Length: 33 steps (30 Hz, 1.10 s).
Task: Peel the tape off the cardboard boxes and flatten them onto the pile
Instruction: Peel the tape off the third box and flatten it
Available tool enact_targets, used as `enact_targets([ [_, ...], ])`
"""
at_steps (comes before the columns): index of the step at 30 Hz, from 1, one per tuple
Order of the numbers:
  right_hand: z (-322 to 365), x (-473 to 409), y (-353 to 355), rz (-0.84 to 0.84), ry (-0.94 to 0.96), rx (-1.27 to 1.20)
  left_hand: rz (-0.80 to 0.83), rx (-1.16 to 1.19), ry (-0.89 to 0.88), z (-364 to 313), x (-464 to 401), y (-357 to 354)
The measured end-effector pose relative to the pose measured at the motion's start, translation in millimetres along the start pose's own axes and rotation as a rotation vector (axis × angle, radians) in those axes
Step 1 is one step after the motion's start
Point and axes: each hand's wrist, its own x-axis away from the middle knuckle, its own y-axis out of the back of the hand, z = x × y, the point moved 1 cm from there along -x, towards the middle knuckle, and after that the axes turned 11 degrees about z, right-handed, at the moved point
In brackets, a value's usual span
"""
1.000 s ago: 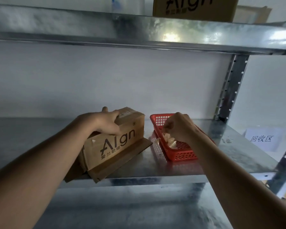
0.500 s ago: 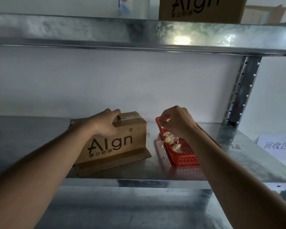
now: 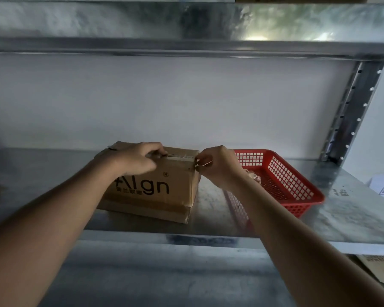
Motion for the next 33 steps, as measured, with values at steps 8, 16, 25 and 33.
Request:
enact_targets([
  [8, -7, 11, -27, -0.148, -0.072, -0.501, -0.123, -0.188, -0.12, -10, -14, -16],
  [16, 1, 12, -24, -0.174, 0.053, -0.239, -0.105, -0.2, -0.103, -5, -15, -17],
  [25, 39, -19, 23, 0.182, 0.135, 0.328, -0.062, -0.298, -0.069, 0, -17, -19],
  [33, 71, -30, 30, 0.359, 0.067, 0.601, -0.053, -0.302, -0.076, 1, -23, -20],
])
